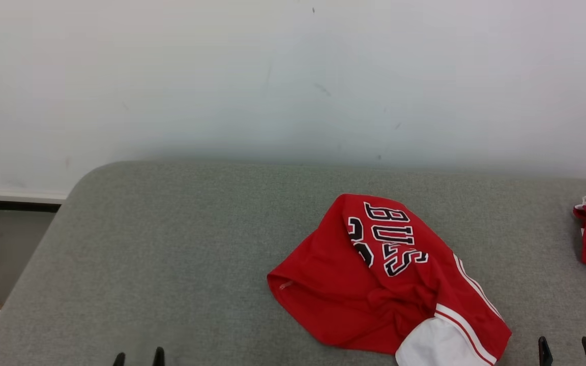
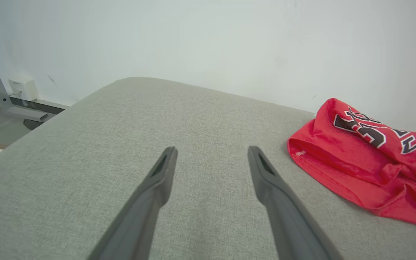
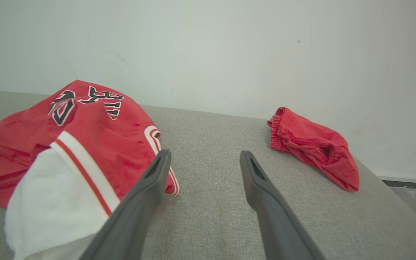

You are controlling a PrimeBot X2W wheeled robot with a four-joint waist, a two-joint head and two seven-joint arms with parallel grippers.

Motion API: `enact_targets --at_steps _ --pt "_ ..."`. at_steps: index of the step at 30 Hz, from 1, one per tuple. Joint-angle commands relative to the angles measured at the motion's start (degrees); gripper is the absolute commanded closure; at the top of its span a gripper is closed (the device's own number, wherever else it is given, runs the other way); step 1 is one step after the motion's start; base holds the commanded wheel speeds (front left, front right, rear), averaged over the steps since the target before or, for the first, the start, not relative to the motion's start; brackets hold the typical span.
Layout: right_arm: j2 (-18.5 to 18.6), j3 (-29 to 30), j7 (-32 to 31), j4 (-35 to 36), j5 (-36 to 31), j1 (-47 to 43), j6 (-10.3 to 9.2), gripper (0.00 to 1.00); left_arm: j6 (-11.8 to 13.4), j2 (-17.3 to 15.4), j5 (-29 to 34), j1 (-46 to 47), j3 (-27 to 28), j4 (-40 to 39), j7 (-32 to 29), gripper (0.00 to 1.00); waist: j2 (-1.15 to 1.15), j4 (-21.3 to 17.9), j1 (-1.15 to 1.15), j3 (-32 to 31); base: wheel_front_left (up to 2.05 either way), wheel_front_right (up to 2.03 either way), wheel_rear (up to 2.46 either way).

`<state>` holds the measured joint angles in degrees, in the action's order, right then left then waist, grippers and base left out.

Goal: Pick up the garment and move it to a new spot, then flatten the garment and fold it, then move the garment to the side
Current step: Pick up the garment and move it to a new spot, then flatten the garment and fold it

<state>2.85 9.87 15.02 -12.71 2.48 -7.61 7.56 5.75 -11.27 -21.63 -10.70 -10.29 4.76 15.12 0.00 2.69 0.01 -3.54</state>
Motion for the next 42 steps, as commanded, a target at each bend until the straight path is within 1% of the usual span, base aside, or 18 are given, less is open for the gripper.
enact_targets --at_steps 1,4,8,15,26,33,42 --pt "0.1 0.12 0.16 -0.05 0.1 -0.81 -0.15 0.0 -0.61 0.6 0.97 -1.09 1.19 -0.34 0.0 0.0 0.0 0.05 -0.01 -0.12 0.0 0.0 0.0" --pt "0.09 -0.06 0.17 -0.09 0.27 -0.81 -0.15 0.0 -2.64 2.13 2.8 -2.41 4.24 -0.38 0.0 0.0 0.0 0.19 -0.01 -0.2 0.0 0.0 0.0" --pt "0.1 -0.2 0.16 -0.04 0.11 -0.63 -0.15 0.0 -5.17 3.87 5.11 -2.75 7.0 0.1 0.01 0.0 0.0 0.3 -0.01 -0.09 0.0 0.0 0.0" --pt "0.09 -0.41 0.17 -0.27 0.12 -0.23 -0.15 0.0 -8.19 6.02 7.68 -2.5 10.07 1.13 0.01 0.0 0.0 -0.03 -0.01 0.04 0.0 0.0 0.0" --pt "0.1 -1.01 0.17 -0.04 -0.14 0.0 -0.15 0.0 -10.69 7.66 9.73 -1.53 12.24 1.64 0.01 0.0 0.0 -0.62 -0.01 0.03 0.0 0.0 0.0" --pt "0.32 -1.85 0.17 -0.17 0.31 0.25 -0.15 0.0 -12.11 7.99 10.18 -0.92 11.17 1.87 0.01 0.0 0.0 -1.4 -0.01 -0.3 0.0 0.0 0.0" --pt "0.87 -2.91 0.16 -0.42 0.85 0.09 -0.15 0.0 -12.82 8.11 10.79 -0.84 10.31 2.81 0.01 0.0 0.0 -3.12 -0.01 -1.53 0.0 0.0 0.0"
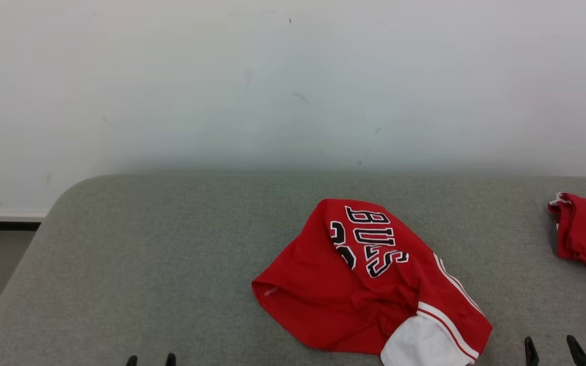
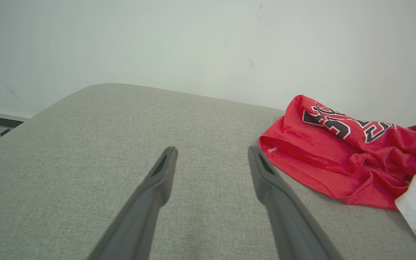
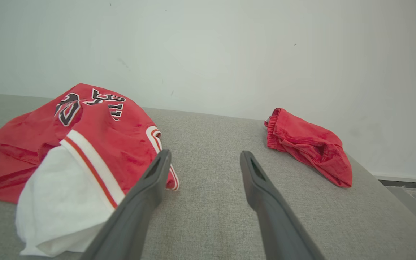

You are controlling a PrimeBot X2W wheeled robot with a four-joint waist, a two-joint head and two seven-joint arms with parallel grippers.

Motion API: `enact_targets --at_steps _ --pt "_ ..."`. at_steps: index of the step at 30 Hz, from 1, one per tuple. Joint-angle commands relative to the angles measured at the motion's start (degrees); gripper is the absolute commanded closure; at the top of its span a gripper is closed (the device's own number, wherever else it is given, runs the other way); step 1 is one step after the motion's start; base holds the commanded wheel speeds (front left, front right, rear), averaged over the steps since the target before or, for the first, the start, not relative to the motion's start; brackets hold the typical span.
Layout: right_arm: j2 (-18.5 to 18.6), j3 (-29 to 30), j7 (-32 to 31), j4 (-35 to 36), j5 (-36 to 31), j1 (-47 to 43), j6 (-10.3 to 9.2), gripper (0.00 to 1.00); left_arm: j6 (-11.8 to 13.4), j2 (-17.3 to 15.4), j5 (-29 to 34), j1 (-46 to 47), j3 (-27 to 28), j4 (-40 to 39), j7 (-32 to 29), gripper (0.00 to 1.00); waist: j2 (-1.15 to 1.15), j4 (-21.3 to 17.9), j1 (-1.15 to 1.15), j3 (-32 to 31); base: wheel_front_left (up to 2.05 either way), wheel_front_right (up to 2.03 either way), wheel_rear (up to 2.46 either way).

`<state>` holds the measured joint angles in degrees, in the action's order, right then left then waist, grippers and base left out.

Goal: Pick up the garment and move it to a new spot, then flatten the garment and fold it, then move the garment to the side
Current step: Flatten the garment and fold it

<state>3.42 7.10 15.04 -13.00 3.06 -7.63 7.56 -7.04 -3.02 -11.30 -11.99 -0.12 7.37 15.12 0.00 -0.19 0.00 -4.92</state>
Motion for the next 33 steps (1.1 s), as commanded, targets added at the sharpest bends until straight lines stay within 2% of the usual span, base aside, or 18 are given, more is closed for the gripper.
enact_targets --at_steps 1,8,13,20,26,33 --pt "0.36 -0.19 0.16 -0.13 0.31 0.09 -0.15 0.0 -0.11 -0.13 0.51 0.44 0.01 0.27 0.01 0.0 0.0 -0.43 0.0 -0.2 0.0 0.0 0.0" --pt "0.61 -0.85 0.16 0.56 0.67 0.69 -0.15 0.0 -0.46 -0.54 0.89 3.69 -4.6 1.63 0.01 0.0 0.0 -2.12 0.0 0.45 0.0 0.0 0.0" --pt "0.51 -2.17 0.16 1.0 0.32 2.25 -0.15 0.0 -0.47 -1.73 -1.99 10.05 -13.56 4.76 -0.57 0.0 0.0 -4.95 0.0 1.92 0.0 0.0 0.0" --pt "0.12 -3.86 0.15 1.01 -0.08 4.99 -0.15 0.0 -0.39 -2.31 -7.66 20.18 -24.45 11.98 -4.34 0.0 0.0 -10.77 0.0 4.76 0.0 0.0 0.0" --pt "-0.18 -4.08 0.16 1.15 -0.37 6.01 -0.15 0.0 -0.4 -2.66 -11.38 25.95 -28.52 19.58 -7.5 0.0 0.0 -15.09 0.0 6.99 0.0 0.0 0.0" --pt "-0.4 -3.59 0.15 1.68 -0.46 6.39 -0.15 0.0 -0.41 -3.95 -13.92 29.65 -30.31 24.88 -8.75 0.0 0.0 -18.09 0.0 9.3 0.0 0.0 0.0"
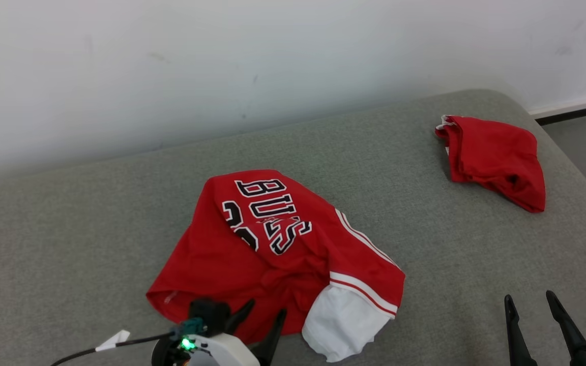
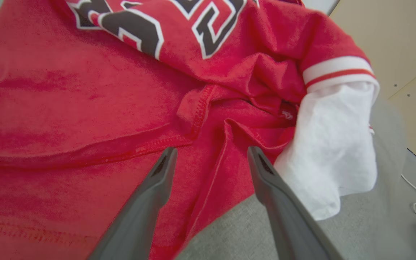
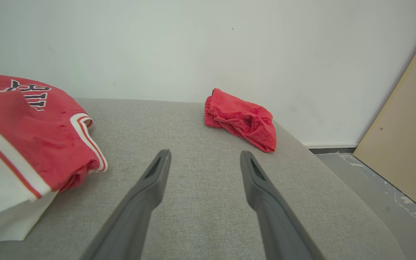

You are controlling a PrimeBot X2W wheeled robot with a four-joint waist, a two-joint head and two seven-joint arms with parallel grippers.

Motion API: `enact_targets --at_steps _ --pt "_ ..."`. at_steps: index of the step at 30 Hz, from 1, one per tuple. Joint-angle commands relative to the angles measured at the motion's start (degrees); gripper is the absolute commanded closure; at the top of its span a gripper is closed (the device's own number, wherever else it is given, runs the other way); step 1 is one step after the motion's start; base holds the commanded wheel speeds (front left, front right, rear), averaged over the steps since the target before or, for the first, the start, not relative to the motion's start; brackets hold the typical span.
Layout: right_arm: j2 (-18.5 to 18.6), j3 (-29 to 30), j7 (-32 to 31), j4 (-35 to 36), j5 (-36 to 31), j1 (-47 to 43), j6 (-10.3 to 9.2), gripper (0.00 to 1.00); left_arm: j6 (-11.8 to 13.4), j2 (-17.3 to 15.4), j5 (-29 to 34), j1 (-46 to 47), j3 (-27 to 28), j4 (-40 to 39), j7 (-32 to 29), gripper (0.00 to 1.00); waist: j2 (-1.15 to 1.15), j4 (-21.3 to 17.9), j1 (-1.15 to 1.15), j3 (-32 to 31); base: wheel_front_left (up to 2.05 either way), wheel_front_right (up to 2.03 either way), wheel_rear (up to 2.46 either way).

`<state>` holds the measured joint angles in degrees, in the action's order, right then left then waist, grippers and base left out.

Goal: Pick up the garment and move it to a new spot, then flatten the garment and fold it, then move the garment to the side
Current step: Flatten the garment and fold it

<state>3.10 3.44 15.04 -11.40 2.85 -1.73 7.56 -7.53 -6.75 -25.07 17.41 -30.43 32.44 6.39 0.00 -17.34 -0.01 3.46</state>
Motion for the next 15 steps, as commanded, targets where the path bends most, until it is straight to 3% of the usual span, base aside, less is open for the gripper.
enact_targets --at_steps 1,12,14,15 --pt "-0.1 0.16 0.16 0.15 -0.25 0.41 -0.15 0.0 0.09 -0.13 -0.64 0.68 -0.21 0.27 0.04 0.0 0.0 -1.26 0.01 1.18 0.0 0.0 0.0" --pt "-0.19 -0.47 0.15 0.39 0.95 1.43 -0.15 0.0 0.1 -1.26 -3.13 4.59 -2.77 5.09 -1.11 0.0 0.0 -3.88 0.01 2.77 0.0 0.0 0.0" --pt "-0.19 -0.57 0.15 0.36 1.07 1.54 -0.15 0.0 0.1 -1.26 -3.43 5.32 -3.4 5.73 -0.9 0.23 0.0 -4.3 0.01 2.99 0.0 0.0 0.0" --pt "-0.19 -0.58 0.15 0.39 1.23 1.55 -0.15 0.0 0.1 -1.24 -3.49 5.71 -3.55 6.1 -0.63 0.46 0.0 -4.49 0.01 3.08 0.0 0.0 0.0"
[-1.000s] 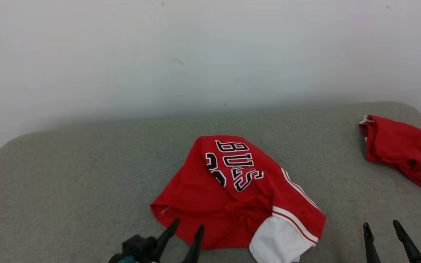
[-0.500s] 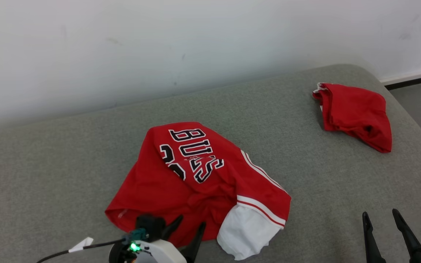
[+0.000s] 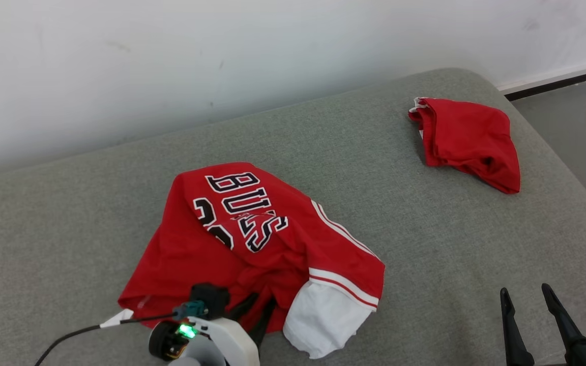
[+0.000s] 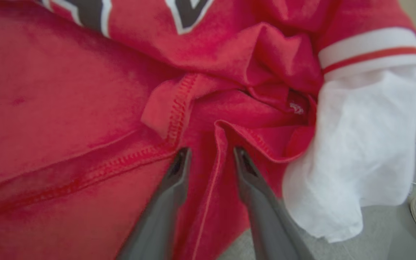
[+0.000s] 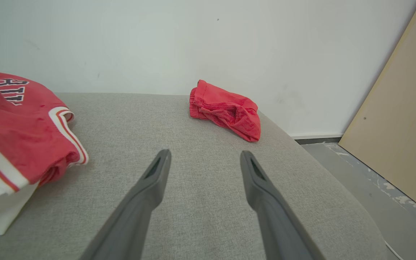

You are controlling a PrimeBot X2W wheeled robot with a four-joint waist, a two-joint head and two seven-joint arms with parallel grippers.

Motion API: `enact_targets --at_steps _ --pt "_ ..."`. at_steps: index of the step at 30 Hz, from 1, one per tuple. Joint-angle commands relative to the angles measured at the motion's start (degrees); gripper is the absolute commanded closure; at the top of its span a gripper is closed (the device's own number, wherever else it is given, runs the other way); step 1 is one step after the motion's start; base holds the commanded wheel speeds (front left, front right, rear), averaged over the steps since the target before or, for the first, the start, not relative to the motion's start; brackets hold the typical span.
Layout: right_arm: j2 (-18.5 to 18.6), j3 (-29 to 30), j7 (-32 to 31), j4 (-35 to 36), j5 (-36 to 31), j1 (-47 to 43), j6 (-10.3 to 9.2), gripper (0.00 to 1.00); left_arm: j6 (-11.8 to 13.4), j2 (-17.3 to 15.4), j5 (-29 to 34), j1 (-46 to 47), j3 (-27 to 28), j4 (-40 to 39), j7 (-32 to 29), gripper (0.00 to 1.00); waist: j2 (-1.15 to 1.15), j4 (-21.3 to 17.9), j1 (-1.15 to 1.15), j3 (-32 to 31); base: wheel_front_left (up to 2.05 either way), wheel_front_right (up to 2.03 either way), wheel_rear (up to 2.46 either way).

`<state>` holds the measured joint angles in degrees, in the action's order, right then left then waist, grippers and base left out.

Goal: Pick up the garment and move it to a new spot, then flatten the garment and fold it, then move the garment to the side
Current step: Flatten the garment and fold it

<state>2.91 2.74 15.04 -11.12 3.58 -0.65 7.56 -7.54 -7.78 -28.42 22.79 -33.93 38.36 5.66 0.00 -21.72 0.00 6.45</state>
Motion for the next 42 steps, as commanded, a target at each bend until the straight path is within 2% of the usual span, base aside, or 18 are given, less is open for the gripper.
enact_targets --at_steps 1,3,4,5,9,13,17,20,23,26,30,32,33,34,35,39,42 --pt "0.01 0.14 0.15 0.14 0.58 0.39 -0.15 0.0 0.11 -0.21 -0.14 0.67 -0.45 0.6 0.31 0.56 0.0 -0.25 0.0 0.17 0.0 0.0 0.0" --pt "0.01 0.23 0.15 0.17 0.64 0.31 -0.15 0.0 0.11 0.08 -0.71 1.29 -0.87 1.45 0.71 0.67 0.0 -0.47 0.0 0.34 0.0 0.0 0.0" --pt "0.01 0.31 0.15 0.2 0.74 0.28 -0.15 0.0 0.11 0.19 -1.0 1.62 -0.96 1.78 0.94 0.93 0.0 -0.53 0.0 0.39 0.0 0.0 0.0" --pt "0.0 0.41 0.16 0.2 0.8 0.19 -0.15 0.0 0.11 0.29 -1.15 1.86 -1.17 2.16 1.08 1.0 0.0 -0.51 0.0 0.42 0.0 0.0 0.0" --pt "-0.01 1.14 0.15 0.14 1.07 -0.77 -0.15 0.0 0.11 0.61 -2.09 2.83 -1.93 2.56 3.07 1.0 0.0 0.94 0.0 0.02 0.0 0.0 0.0" --pt "0.0 2.32 0.16 -0.01 0.96 -2.36 -0.15 0.0 0.11 0.71 -3.91 1.91 -2.33 -1.2 5.59 1.0 0.0 4.6 0.0 -1.29 0.0 0.0 0.0" --pt "0.02 3.04 0.16 -0.34 0.77 -3.58 -0.15 0.0 0.13 -1.58 -5.45 -1.55 -2.23 -9.35 6.66 1.0 0.0 9.67 0.0 -2.94 0.0 0.0 0.0" --pt "0.01 3.35 0.16 -0.45 1.01 -4.49 -0.15 0.0 0.83 -4.61 -6.35 -6.14 -1.75 -17.46 6.34 1.0 0.0 13.68 0.0 -4.34 0.0 0.0 0.0" --pt "0.07 3.35 0.15 -0.66 1.0 -4.99 -0.15 0.0 3.3 -8.52 -6.45 -12.15 -0.81 -25.29 5.45 1.0 0.0 17.25 0.0 -5.56 0.0 0.0 0.0" --pt "0.05 3.95 0.15 -0.7 0.98 -5.81 -0.15 0.0 5.88 -11.03 -8.07 -18.47 0.72 -31.5 5.15 1.0 0.0 20.61 0.0 -6.51 0.0 0.0 0.0" --pt "0.02 4.08 0.15 -0.79 0.95 -6.42 -0.15 0.0 8.6 -13.79 -9.75 -25.58 3.0 -33.87 6.2 1.0 0.0 24.12 0.0 -7.08 0.0 0.0 0.0" --pt "0.05 3.79 0.16 -1.09 0.58 -6.7 -0.15 0.0 9.05 -14.29 -10.2 -27.69 3.86 -32.39 7.19 0.87 0.0 25.5 0.0 -7.3 0.0 0.0 0.0" --pt "0.05 3.67 0.16 -1.19 0.41 -6.73 -0.15 0.0 8.99 -14.85 -9.08 -28.13 3.77 -31.38 7.49 0.69 0.0 26.05 0.0 -7.41 0.0 0.0 0.0" --pt "0.05 3.6 0.15 -1.31 0.22 -6.74 -0.15 0.0 9.12 -14.51 -9.24 -28.64 4.04 -30.06 7.99 0.46 0.0 26.59 0.0 -7.51 0.0 0.0 0.0" --pt "0.05 3.62 0.16 -1.34 0.19 -6.63 -0.15 0.0 9.12 -14.37 -8.89 -28.94 3.98 -28.83 8.22 0.0 0.0 27.01 0.0 -7.58 0.0 0.0 0.0" --pt "0.05 3.72 0.16 -1.4 -0.08 -6.13 -0.15 0.0 9.68 -13.73 -9.36 -29.27 5.17 -25.94 8.68 0.0 0.0 27.79 0.0 -7.8 0.0 0.0 0.0" --pt "0.05 3.54 0.15 -1.24 -0.24 -6.15 -0.15 0.0 11.13 -14.39 -9.88 -29.84 7.27 -26.57 9.04 0.0 0.0 27.79 0.0 -7.87 0.0 0.0 0.0"
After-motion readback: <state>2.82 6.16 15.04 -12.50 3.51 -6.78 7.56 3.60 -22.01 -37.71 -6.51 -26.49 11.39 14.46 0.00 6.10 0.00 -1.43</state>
